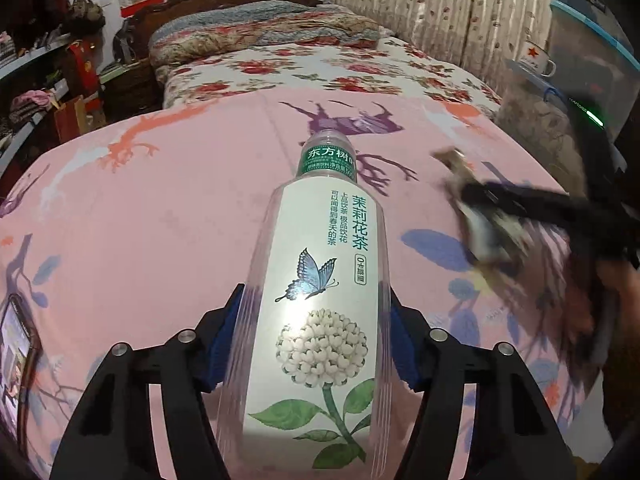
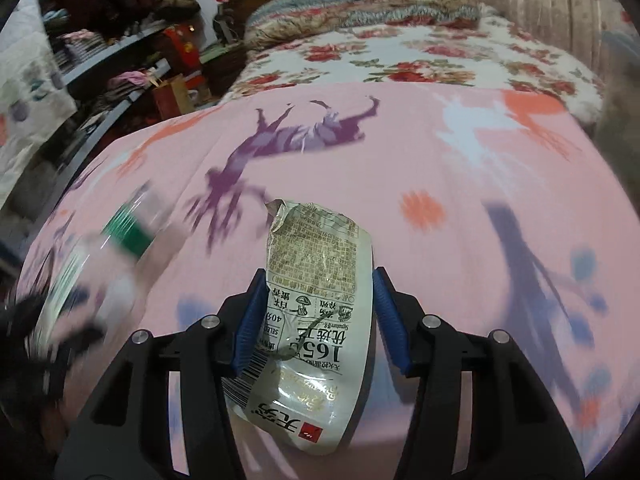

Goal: Collect trash
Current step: 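Carry bottle and packet over the beige bin and open both tools to drop them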

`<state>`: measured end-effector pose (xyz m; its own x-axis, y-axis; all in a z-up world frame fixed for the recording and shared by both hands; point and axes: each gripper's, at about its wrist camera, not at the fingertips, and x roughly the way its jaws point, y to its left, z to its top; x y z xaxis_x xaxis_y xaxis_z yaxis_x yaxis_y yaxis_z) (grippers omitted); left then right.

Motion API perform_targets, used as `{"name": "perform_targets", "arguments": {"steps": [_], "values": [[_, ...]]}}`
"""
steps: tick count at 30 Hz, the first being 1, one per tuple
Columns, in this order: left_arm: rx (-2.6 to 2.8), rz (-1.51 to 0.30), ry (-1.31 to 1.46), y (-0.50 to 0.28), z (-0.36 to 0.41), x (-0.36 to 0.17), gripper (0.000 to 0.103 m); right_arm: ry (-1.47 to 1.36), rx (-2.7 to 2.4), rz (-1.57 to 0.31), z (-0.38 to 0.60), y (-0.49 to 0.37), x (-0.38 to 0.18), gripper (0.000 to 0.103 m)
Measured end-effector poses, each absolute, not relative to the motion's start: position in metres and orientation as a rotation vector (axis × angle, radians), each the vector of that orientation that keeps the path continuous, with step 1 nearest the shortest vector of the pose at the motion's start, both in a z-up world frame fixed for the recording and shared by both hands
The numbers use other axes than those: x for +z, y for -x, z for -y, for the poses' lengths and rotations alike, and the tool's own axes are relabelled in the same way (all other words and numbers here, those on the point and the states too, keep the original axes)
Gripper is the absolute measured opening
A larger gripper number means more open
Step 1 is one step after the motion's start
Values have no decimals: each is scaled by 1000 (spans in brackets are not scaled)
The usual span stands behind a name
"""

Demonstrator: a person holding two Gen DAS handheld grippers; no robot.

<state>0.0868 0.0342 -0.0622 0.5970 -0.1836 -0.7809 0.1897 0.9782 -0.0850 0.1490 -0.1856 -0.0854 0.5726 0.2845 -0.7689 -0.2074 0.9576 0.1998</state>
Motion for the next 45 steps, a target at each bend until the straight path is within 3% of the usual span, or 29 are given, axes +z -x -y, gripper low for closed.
{"name": "perform_targets", "arguments": {"steps": [14, 28, 36, 38, 39, 40, 45], "values": [[-556, -961, -9, -75, 77, -49, 60, -316, 85, -814, 301, -28, -90, 54], [-921, -970, -127, -140, 300, -17, 59, -474, -194, -673, 491, -28, -72, 55], [-1032, -1085, -75, -211, 443, -27, 61, -518, -346, -662, 604, -70, -74, 56], [-1029, -1130, -62, -231, 472, -35, 66, -508, -360, -672, 622, -87, -75, 61], [-996, -1152, -74, -243, 489, -42, 83, -492, -368, -680, 629, -99, -77, 68], [-965, -1151, -78, -248, 494, -44, 87, -473, -381, -691, 633, -107, -80, 86], [-951, -1105, -58, -248, 473, -38, 87, -481, -409, -643, 630, -96, -80, 85]]}}
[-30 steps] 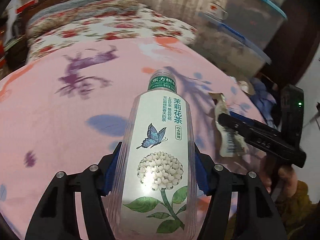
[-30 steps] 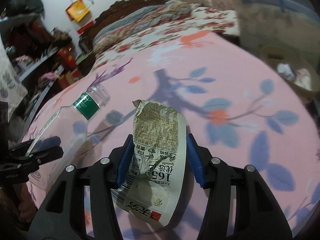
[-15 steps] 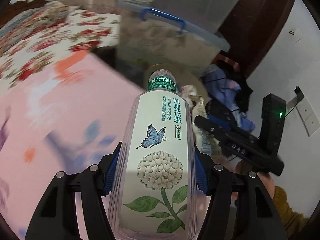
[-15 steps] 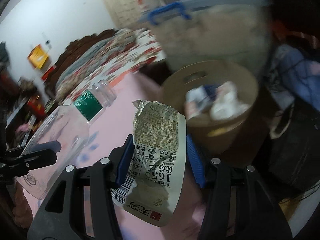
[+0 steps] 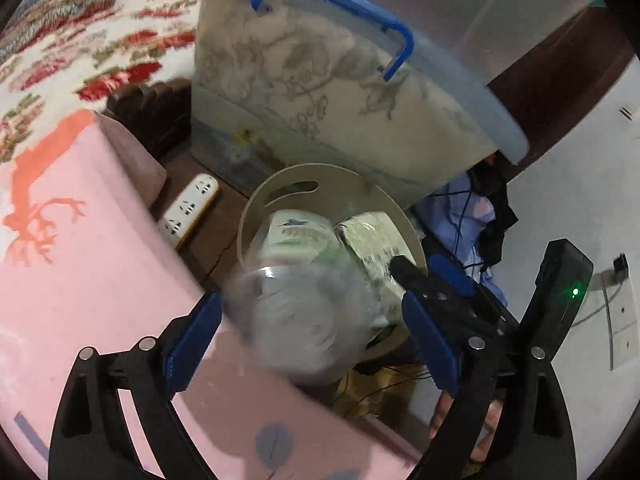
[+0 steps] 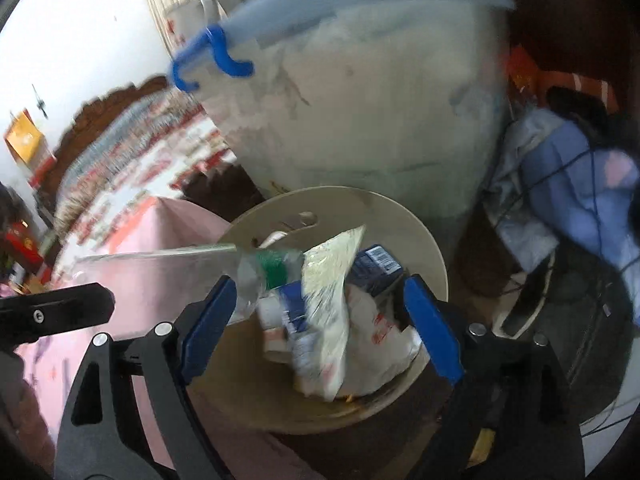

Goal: Collect trash
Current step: 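Move both open tools back over the bedspread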

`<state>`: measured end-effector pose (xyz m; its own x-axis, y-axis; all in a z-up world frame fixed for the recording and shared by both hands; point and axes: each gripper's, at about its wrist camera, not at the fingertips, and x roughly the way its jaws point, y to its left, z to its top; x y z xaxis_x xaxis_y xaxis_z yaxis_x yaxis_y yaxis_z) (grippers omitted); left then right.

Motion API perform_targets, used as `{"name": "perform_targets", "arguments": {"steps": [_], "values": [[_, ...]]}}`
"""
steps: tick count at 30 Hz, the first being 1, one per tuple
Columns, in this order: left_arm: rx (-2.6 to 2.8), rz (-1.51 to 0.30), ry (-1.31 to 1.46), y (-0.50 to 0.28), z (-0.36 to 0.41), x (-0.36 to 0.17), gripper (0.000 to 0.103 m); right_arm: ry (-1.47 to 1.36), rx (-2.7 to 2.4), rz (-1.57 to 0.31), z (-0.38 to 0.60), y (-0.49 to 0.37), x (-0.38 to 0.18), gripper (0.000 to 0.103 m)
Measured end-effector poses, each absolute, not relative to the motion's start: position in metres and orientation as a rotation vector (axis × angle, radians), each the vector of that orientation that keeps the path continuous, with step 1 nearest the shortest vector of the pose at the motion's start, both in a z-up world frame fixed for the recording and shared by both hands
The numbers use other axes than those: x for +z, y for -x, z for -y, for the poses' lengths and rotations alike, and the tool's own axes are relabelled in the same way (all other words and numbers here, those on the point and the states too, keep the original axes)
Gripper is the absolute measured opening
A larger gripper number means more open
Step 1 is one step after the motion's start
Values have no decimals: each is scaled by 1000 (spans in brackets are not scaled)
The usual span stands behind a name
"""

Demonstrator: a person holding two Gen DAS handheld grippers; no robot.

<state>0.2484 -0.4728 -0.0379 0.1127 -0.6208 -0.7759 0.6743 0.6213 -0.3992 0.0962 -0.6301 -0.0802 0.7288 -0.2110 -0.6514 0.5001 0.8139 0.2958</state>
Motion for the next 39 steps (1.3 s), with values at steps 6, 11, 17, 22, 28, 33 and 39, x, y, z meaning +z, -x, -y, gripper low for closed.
{"name": "perform_targets", "arguments": {"steps": [6, 11, 17, 22, 28, 33, 39], "values": [[-960, -1013, -82, -213, 407, -26, 87, -573, -382, -575, 597, -37, -78, 86], [-947, -968, -143, -165, 360, -31, 87, -609, -357, -544, 548, 3, -74, 86], [-960, -973, -170, -121, 313, -37, 87, -590, -258, -574, 488, 16, -74, 63], [-933, -957, -145, -93, 266, -34, 87, -579, -150, -575, 445, 8, -56, 50], [-863, -896, -153, -63, 230, -23, 88, -580, -195, -541, 404, 31, -49, 53], [-835, -841, -171, -45, 217, -13, 94, -598, -262, -526, 390, 63, -47, 62], [-808, -801, -168, -31, 208, -4, 94, -642, -339, -500, 375, 98, -45, 77]]}}
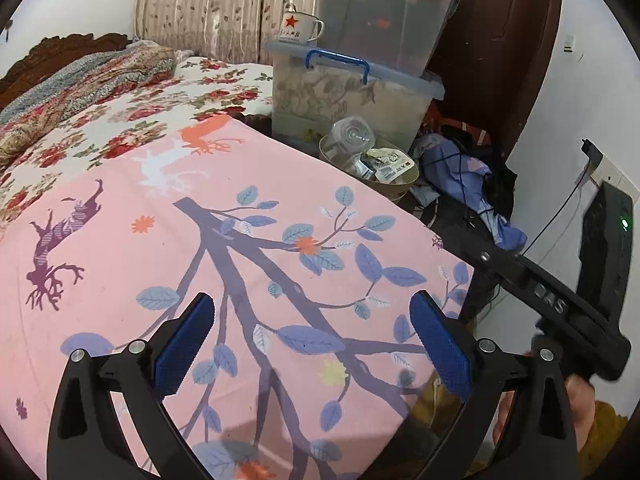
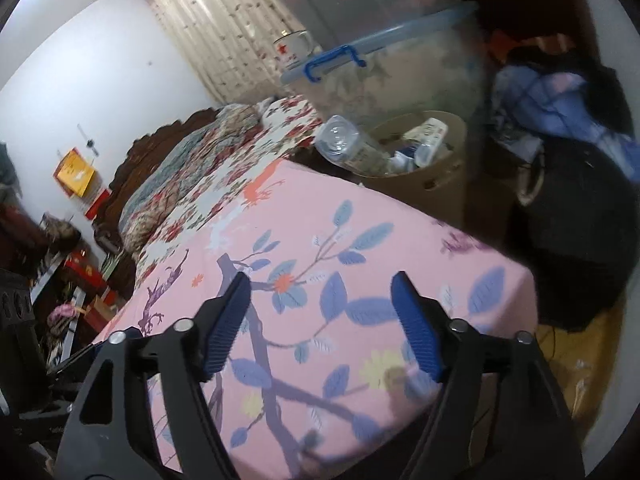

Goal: Collect trash

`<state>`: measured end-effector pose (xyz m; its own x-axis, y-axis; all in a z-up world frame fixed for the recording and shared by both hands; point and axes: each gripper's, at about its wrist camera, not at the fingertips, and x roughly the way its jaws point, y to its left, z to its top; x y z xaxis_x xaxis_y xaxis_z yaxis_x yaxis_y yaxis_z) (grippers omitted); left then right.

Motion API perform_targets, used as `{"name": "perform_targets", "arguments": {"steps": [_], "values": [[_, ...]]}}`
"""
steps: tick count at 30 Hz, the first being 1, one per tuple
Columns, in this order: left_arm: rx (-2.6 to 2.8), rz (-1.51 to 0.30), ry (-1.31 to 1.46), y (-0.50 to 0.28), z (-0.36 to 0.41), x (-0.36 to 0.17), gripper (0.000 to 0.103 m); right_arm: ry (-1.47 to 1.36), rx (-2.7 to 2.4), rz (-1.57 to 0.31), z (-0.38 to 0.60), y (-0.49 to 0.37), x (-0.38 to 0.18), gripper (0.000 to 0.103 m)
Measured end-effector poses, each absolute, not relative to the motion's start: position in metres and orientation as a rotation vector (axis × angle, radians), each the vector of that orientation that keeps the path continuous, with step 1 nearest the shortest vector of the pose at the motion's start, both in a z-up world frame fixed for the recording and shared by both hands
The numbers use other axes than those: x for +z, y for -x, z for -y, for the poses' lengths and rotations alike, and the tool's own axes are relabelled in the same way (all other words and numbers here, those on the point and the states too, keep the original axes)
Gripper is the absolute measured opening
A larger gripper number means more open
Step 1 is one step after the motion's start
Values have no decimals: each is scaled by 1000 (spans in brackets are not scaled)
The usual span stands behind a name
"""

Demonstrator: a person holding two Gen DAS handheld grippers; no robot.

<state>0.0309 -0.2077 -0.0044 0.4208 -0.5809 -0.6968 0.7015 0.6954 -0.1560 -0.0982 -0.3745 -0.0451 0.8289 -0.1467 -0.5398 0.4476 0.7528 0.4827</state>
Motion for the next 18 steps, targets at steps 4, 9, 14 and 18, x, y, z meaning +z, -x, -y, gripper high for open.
{"name": "perform_targets", "arguments": {"steps": [4, 9, 14, 18], "values": [[-777, -771, -195, -21, 206, -2, 94, -636, -358, -500, 364, 109, -44, 84], [-756, -736, -196, -11, 199, 3, 94, -642, -360, -497, 360, 116, -42, 89], [-728, -726, -188, -8, 193, 7, 94, -649, -348, -495, 355, 118, -39, 92], [-689, -711, -190, -7, 188, 10, 94, -636, -343, -482, 350, 122, -34, 93]]}}
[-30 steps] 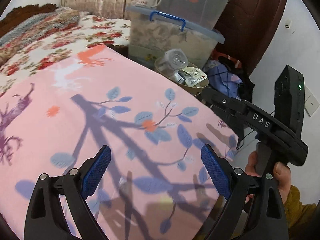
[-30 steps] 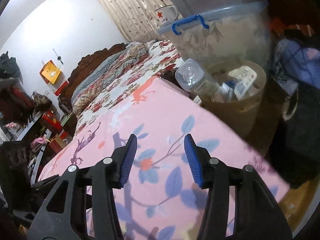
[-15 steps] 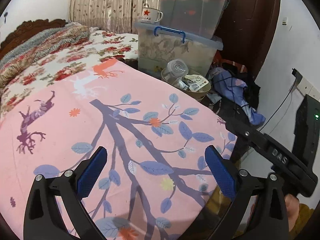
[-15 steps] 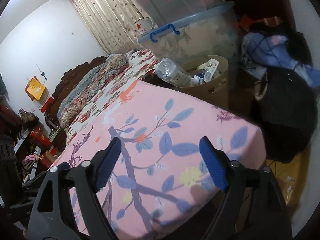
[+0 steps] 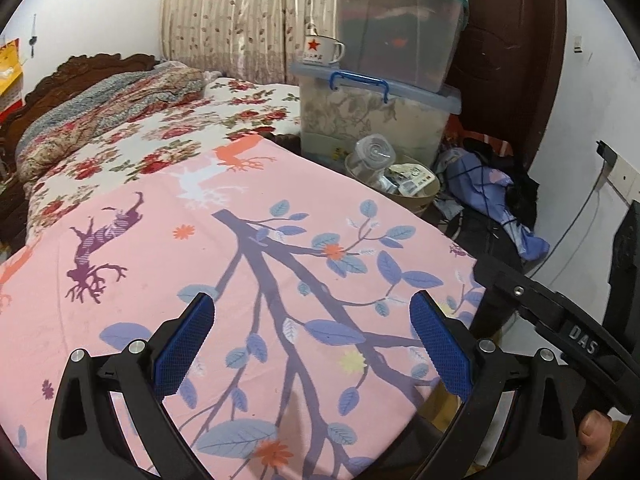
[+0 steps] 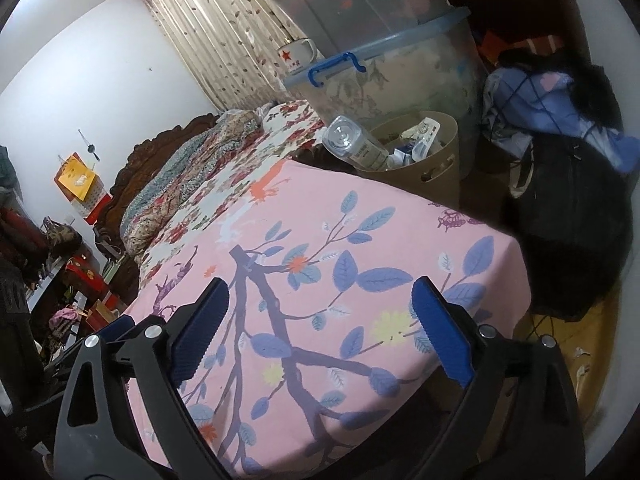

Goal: Collect trash

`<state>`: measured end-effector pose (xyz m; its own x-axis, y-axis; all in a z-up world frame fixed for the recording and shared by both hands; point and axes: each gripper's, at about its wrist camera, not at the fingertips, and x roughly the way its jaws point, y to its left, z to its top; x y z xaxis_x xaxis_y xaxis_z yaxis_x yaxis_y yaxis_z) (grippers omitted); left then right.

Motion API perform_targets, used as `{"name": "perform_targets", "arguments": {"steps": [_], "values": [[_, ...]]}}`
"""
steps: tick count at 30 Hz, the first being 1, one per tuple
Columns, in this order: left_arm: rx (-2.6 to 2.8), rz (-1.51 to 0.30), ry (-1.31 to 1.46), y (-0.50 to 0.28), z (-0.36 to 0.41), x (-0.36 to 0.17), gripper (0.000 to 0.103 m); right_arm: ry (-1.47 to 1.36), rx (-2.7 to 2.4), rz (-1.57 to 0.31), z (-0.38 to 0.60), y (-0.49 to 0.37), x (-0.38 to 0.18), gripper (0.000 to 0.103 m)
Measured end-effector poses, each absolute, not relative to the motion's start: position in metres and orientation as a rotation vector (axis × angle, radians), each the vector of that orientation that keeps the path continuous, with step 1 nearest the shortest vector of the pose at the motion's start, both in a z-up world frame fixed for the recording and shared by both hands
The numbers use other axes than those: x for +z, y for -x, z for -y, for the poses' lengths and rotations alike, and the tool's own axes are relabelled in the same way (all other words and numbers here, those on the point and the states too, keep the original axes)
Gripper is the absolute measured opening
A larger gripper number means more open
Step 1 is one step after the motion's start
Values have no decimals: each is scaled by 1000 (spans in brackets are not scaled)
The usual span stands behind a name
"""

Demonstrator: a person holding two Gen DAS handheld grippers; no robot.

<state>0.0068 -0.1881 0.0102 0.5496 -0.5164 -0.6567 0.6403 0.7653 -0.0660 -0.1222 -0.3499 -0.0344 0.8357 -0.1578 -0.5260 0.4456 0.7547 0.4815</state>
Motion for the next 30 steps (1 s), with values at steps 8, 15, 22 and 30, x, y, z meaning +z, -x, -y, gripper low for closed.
{"name": "perform_targets", "arguments": {"steps": [8, 15, 22, 30], "values": [[-626, -653, -226, 2, 185, 17, 94, -630, -356, -456, 344, 129, -31, 99], [-620, -624, -236, 10, 186, 22, 94, -640, -360, -446, 344, 133, -32, 99], [-573, -610, -252, 16, 187, 25, 94, -648, -385, -448, 345, 137, -33, 99], [-558, -599, -261, 20, 187, 27, 94, -645, -375, -448, 340, 139, -31, 99]]}}
